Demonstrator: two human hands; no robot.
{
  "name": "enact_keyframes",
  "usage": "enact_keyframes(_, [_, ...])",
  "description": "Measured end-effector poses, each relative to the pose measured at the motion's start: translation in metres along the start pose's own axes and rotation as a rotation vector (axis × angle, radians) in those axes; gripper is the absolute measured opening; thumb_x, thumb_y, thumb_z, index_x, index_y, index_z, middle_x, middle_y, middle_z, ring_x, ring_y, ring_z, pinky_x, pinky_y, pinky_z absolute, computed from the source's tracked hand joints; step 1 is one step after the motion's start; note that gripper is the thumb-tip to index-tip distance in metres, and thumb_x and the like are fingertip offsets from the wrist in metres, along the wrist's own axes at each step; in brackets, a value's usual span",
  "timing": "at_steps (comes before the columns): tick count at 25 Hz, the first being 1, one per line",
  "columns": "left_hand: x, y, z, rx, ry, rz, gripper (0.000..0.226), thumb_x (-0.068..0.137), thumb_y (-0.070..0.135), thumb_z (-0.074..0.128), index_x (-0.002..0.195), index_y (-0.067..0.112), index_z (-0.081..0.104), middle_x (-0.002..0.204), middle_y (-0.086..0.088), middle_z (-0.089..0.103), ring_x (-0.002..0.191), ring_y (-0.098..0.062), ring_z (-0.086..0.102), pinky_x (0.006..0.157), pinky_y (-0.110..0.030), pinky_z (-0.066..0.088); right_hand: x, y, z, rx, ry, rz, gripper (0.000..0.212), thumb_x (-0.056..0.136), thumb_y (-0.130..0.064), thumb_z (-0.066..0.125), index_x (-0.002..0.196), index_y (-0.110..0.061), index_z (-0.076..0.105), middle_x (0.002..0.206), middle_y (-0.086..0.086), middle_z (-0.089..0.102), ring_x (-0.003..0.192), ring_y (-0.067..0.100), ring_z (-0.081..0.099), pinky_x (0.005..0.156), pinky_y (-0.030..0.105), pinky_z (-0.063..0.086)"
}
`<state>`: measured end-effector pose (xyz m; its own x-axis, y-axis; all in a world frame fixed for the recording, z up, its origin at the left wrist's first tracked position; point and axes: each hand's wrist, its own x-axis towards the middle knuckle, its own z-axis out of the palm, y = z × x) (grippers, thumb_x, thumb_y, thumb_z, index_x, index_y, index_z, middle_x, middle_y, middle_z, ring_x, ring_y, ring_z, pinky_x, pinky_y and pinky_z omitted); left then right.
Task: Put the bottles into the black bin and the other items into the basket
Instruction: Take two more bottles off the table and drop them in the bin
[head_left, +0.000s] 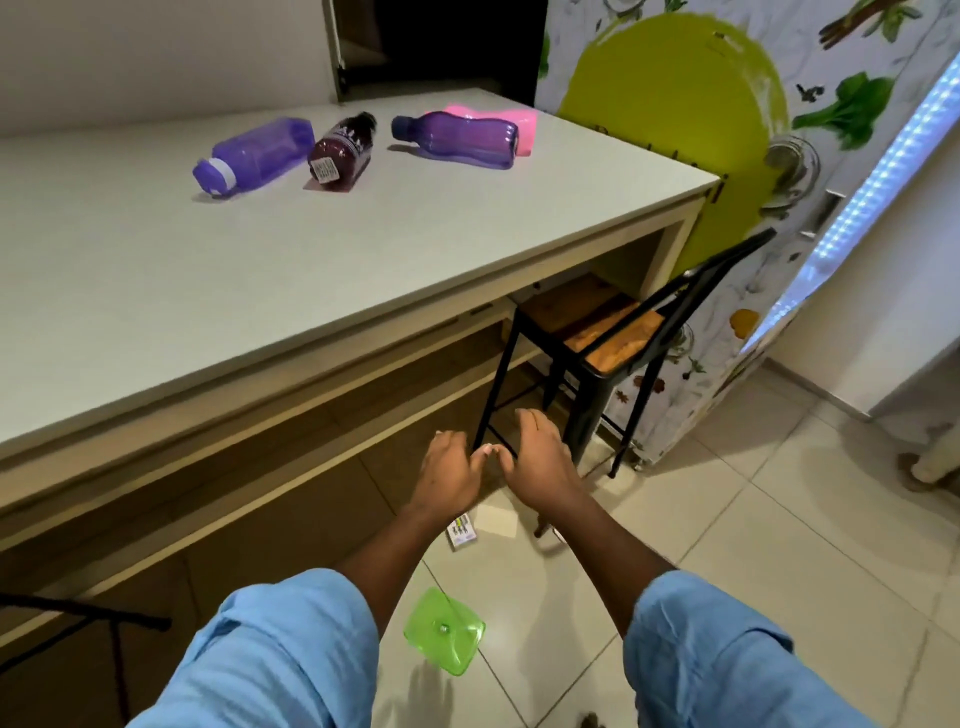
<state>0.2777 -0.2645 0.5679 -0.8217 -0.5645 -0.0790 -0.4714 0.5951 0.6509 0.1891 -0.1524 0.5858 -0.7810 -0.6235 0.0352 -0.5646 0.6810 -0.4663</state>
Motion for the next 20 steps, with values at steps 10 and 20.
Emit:
enact_keyframes(10, [0.115,0.127,-0.033,-0.017,0.473,0.026,0.043,0.098,0.041,0.046,0.132,0.016,0.051,0.134,-0.005,0.051,0.125,-0.018,0.046,0.103,-0.029,0.037,0.163,0.026,-0.088,0.115,0.191,-0.351,0.052,0.095,-0.037,0.051,0.139,-0.012,0.04,0.136,0.007,0.049,0.127,0.022,0.046,0.104,0.037,0.044])
enact_keyframes(20, [0.138,0.127,-0.091,0.07,0.63,-0.129,0.05,0.096,0.045,0.049,0.13,0.008,0.054,0.133,-0.011,0.056,0.124,-0.024,0.051,0.103,-0.039,0.045,0.218,0.003,-0.109,0.248,0.173,-0.476,0.052,0.093,-0.038,0.057,0.137,-0.015,0.042,0.133,0.004,0.051,0.124,0.02,0.05,0.101,0.034,0.046])
